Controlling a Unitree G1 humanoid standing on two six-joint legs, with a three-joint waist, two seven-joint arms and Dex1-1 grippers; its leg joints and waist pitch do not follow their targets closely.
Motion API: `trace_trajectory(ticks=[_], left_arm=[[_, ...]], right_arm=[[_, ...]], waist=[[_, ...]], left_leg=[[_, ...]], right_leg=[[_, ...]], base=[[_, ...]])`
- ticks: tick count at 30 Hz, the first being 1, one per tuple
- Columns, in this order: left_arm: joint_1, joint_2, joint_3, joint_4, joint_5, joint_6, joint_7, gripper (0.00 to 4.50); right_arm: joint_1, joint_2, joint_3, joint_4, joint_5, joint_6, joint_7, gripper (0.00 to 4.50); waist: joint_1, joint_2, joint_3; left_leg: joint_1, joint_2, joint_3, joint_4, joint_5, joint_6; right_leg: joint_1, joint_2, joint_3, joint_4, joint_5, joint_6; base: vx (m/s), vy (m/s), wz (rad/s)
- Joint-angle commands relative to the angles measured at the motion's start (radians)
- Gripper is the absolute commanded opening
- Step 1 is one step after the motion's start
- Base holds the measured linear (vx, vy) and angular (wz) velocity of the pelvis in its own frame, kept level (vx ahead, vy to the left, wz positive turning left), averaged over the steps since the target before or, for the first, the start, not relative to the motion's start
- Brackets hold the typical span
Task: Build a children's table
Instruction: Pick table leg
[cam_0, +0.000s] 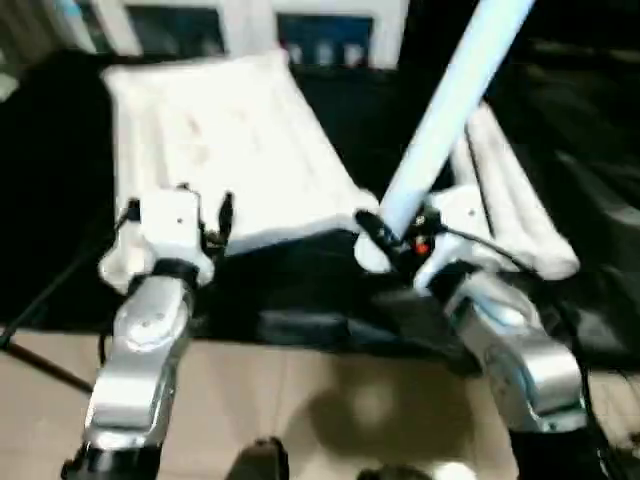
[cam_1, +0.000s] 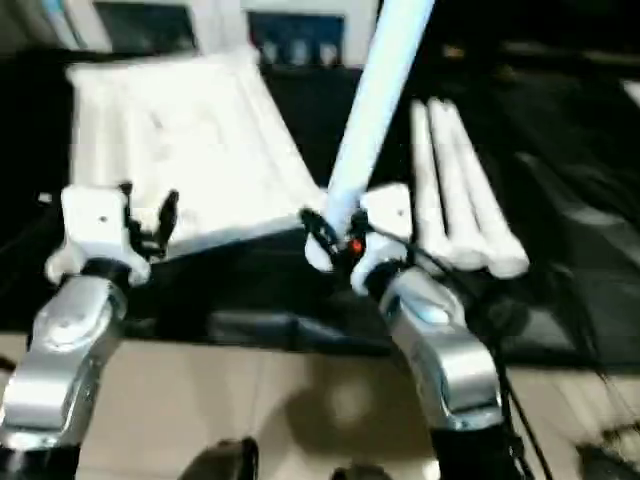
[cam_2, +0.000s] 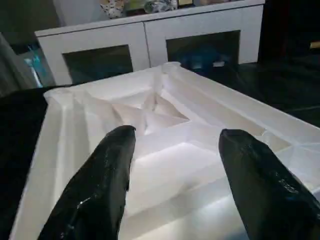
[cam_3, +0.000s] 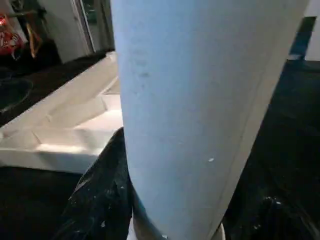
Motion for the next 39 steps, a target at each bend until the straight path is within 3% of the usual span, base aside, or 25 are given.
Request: trace_trajectory(ticks=[1, 2, 3, 4, 5, 8, 10, 11, 12, 14, 16, 17, 18, 20, 21, 24, 25, 26, 28, 31, 32, 33, 35, 37, 39], left_arm=[[0.007, -0.001, -0.001, -0.002, -0.005, 0.011, -0.010, 3.04], [0.007, -0.001, -0.001, -0.002, -0.005, 0.011, -0.010, 3.04], [0.008, -0.004, -0.002, -0.002, -0.004, 0.012, -0.008, 3.04], [0.008, -0.004, -0.003, -0.001, -0.004, 0.011, -0.008, 3.04], [0.007, -0.005, -0.003, -0.001, -0.004, 0.012, -0.008, 3.04], [0.005, -0.008, -0.003, 0.000, -0.005, 0.012, -0.009, 3.04], [0.005, -0.015, 0.001, 0.004, -0.006, 0.011, -0.010, 3.04], [0.006, -0.015, 0.001, 0.004, -0.006, 0.010, -0.011, 3.04], [0.007, -0.016, 0.001, 0.004, -0.005, 0.010, -0.012, 3.04], [0.010, -0.017, 0.001, 0.001, -0.006, 0.011, -0.013, 3.04], [0.014, -0.018, 0.001, -0.001, -0.009, 0.011, -0.015, 3.04], [0.015, -0.019, 0.002, -0.001, -0.011, 0.011, -0.015, 3.04], [0.017, -0.018, 0.001, -0.001, -0.010, 0.010, -0.018, 3.04], [0.020, -0.019, 0.000, -0.002, -0.011, 0.009, -0.024, 3.04], [0.020, -0.019, 0.000, -0.003, -0.011, 0.010, -0.024, 3.04], [0.020, -0.021, 0.001, -0.002, -0.011, 0.011, -0.027, 3.04], [0.020, -0.022, 0.001, -0.001, -0.010, 0.010, -0.026, 3.04], [0.020, -0.024, 0.001, -0.002, -0.010, 0.011, -0.025, 3.04], [0.020, -0.025, 0.001, -0.003, -0.012, 0.011, -0.026, 3.04], [0.022, -0.023, 0.000, -0.006, -0.012, 0.012, -0.027, 3.04], [0.023, -0.023, 0.001, -0.007, -0.011, 0.012, -0.027, 3.04], [0.026, -0.024, 0.002, -0.010, -0.011, 0.013, -0.029, 3.04], [0.027, -0.024, 0.003, -0.011, -0.011, 0.013, -0.031, 3.04], [0.031, -0.021, 0.004, -0.014, -0.022, 0.004, -0.048, 3.04], [0.045, 0.008, -0.017, -0.023, -0.055, 0.047, -0.123, 3.04]], right_arm=[[-0.005, -0.002, -0.018, -0.001, 0.013, 0.003, 0.004, 1.87], [-0.005, -0.002, -0.018, -0.001, 0.013, 0.003, 0.004, 1.87], [-0.007, -0.005, -0.018, -0.001, 0.013, 0.002, 0.005, 1.87], [-0.007, -0.005, -0.018, -0.002, 0.014, 0.002, 0.006, 1.87], [-0.009, -0.006, -0.018, -0.002, 0.014, 0.002, 0.007, 1.87], [-0.011, -0.006, -0.017, -0.002, 0.014, 0.003, 0.008, 1.87], [-0.013, -0.005, -0.016, 0.000, 0.014, 0.001, 0.010, 1.87], [-0.014, -0.005, -0.016, 0.000, 0.014, 0.001, 0.010, 1.87], [-0.014, -0.005, -0.017, -0.001, 0.015, 0.001, 0.011, 1.87], [-0.014, -0.004, -0.017, -0.003, 0.015, 0.003, 0.012, 1.87], [-0.016, -0.004, -0.018, -0.006, 0.013, 0.007, 0.014, 1.87], [-0.017, -0.004, -0.018, -0.006, 0.012, 0.007, 0.015, 1.87], [-0.019, -0.007, -0.018, -0.006, 0.010, 0.008, 0.016, 1.87], [-0.022, -0.011, -0.021, -0.007, 0.011, 0.006, 0.016, 1.87], [-0.023, -0.011, -0.021, -0.007, 0.012, 0.005, 0.016, 1.87], [-0.027, -0.013, -0.025, -0.005, 0.011, -0.002, 0.015, 1.87], [-0.029, -0.014, -0.026, -0.005, 0.011, -0.004, 0.017, 1.87], [-0.030, -0.013, -0.028, -0.004, 0.011, -0.005, 0.020, 1.87], [-0.031, -0.013, -0.028, -0.005, 0.011, -0.004, 0.022, 1.87], [-0.032, -0.010, -0.027, -0.005, 0.008, -0.002, 0.023, 1.87], [-0.032, -0.010, -0.025, -0.005, 0.008, -0.003, 0.023, 1.87], [-0.032, -0.011, -0.024, -0.006, 0.009, -0.002, 0.023, 1.87], [-0.033, -0.012, -0.024, -0.005, 0.010, 0.000, 0.023, 1.87], [-0.033, -0.012, -0.025, -0.006, 0.013, 0.001, 0.023, 1.87], [-0.032, -0.011, -0.031, -0.012, 0.027, 0.005, 0.030, 1.87]], waist=[[0.026, -0.018, -0.060], [0.024, -0.006, -0.075], [0.000, 0.024, -0.105], [-0.054, 0.038, -0.127], [-0.065, 0.030, -0.139], [-0.056, -0.006, -0.128], [-0.045, -0.058, -0.093], [-0.024, -0.127, -0.108], [-0.008, -0.098, -0.090], [-0.015, -0.084, -0.069], [-0.020, -0.047, -0.055], [-0.030, -0.018, -0.061], [-0.069, 0.006, -0.075], [-0.098, 0.015, -0.096], [-0.098, 0.012, -0.091], [-0.092, -0.037, -0.097], [-0.081, -0.060, -0.092], [-0.048, -0.105, -0.091], [-0.017, -0.089, -0.097], [-0.012, -0.048, -0.072], [-0.022, -0.009, -0.079], [-0.073, 0.011, -0.079], [-0.087, 0.016, -0.107], [-0.077, 0.001, -0.098], [-0.065, -0.057, -0.107]], left_leg=[[-0.043, 0.065, 0.012, 0.008, -0.078, 0.099], [-0.056, 0.069, 0.021, -0.021, 0.043, 0.122], [0.045, 0.113, -0.018, -0.054, 0.138, 0.185], [0.207, 0.192, -0.124, -0.043, 0.260, 0.386], [0.231, 0.213, -0.151, -0.028, 0.371, 0.473], [0.176, 0.160, -0.125, -0.013, 0.631, 0.550], [0.084, 0.028, -0.007, -0.017, 0.190, 0.403], [-0.012, -0.072, 0.044, 0.049, -0.120, 0.274], [-0.022, -0.044, 0.018, 0.111, -0.121, 0.168], [-0.045, -0.018, 0.002, 0.110, -0.066, 0.079], [-0.030, 0.028, -0.009, 0.056, -0.059, 0.064], [-0.005, 0.064, -0.015, -0.030, -0.107, 0.065], [0.065, 0.101, -0.063, -0.068, -0.207, 0.064], [0.179, 0.138, -0.134, -0.074, -0.245, 0.166], [0.185, 0.145, -0.140, -0.070, -0.210, 0.226], [0.170, 0.095, -0.081, -0.037, -0.018, 0.405], [0.134, 0.055, -0.040, -0.027, -0.062, 0.366], [0.013, -0.050, 0.035, 0.059, -0.171, 0.281], [-0.048, -0.015, 0.007, 0.134, -0.086, 0.150], [-0.058, 0.029, 0.004, 0.058, 0.059, 0.090], [0.004, 0.055, 0.021, -0.021, 0.074, 0.087], [0.082, 0.127, -0.064, -0.071, -0.063, 0.148], [0.177, 0.168, -0.126, -0.053, -0.099, 0.277], [0.166, 0.167, -0.110, -0.042, 0.042, 0.415], [0.115, 0.093, -0.047, 0.013, 0.223, 0.425]], right_leg=[[0.087, -0.193, 0.143, -0.162, -0.501, -0.131], [0.097, -0.128, 0.090, -0.132, -0.310, -0.112], [0.031, -0.041, 0.039, -0.056, -0.063, -0.075], [-0.129, -0.011, 0.032, 0.059, -0.091, -0.029], [-0.160, -0.021, 0.044, 0.089, -0.122, 0.009], [-0.223, -0.048, 0.102, 0.137, 0.013, 0.157], [-0.153, -0.060, 0.139, -0.010, 0.181, 0.069], [-0.005, -0.110, 0.234, -0.081, -0.002, 0.111], [0.015, -0.179, 0.251, -0.105, -0.339, 0.104], [0.029, -0.184, 0.241, -0.112, -0.506, 0.003], [0.012, -0.170, 0.209, -0.132, -0.537, -0.158], [-0.003, -0.098, 0.145, -0.105, -0.454, -0.176], [-0.049, -0.017, 0.084, -0.038, -0.304, -0.158], [-0.143, -0.008, 0.067, 0.069, -0.088, -0.077], [-0.162, -0.013, 0.070, 0.085, -0.060, -0.033], [-0.184, -0.064, 0.113, 0.044, 0.083, 0.030], [-0.142, -0.084, 0.137, -0.007, 0.108, 0.008], [0.010, -0.160, 0.244, -0.092, -0.046, -0.058], [0.078, -0.211, 0.271, -0.097, -0.174, -0.230], [0.056, -0.142, 0.176, -0.102, -0.178, -0.339], [0.021, -0.072, 0.107, -0.097, -0.208, -0.273], [-0.065, 0.011, 0.059, 0.010, -0.171, -0.181], [-0.155, -0.007, 0.064, 0.099, -0.103, -0.052], [-0.196, -0.026, 0.074, 0.131, -0.033, 0.054], [-0.183, -0.092, 0.145, 0.021, 0.203, 0.043]], base=[[0.140, 0.009, 0.02], [0.149, 0.041, 0.02], [0.149, 0.041, 0.02], [0.183, 0.056, 0.02], [0.180, 0.030, -0.07], [0.066, 0.016, -0.17], [-0.096, -0.016, -0.12], [-0.039, -0.060, 0.00], [-0.039, -0.060, 0.00], [0.071, -0.058, -0.11], [0.069, -0.007, -0.10], [0.083, 0.086, -0.13], [0.083, 0.086, -0.13], [0.129, 0.095, -0.03], [0.130, 0.082, 0.03], [0.106, 0.013, 0.02], [0.098, -0.060, 0.06], [0.111, -0.077, 0.10], [0.111, -0.068, 0.06], [0.104, -0.022, -0.04], [0.106, 0.071, -0.04], [0.106, 0.071, -0.04], [0.122, 0.074, 0.02], [0.109, 0.050, -0.01], [0.077, -0.009, -0.02]])
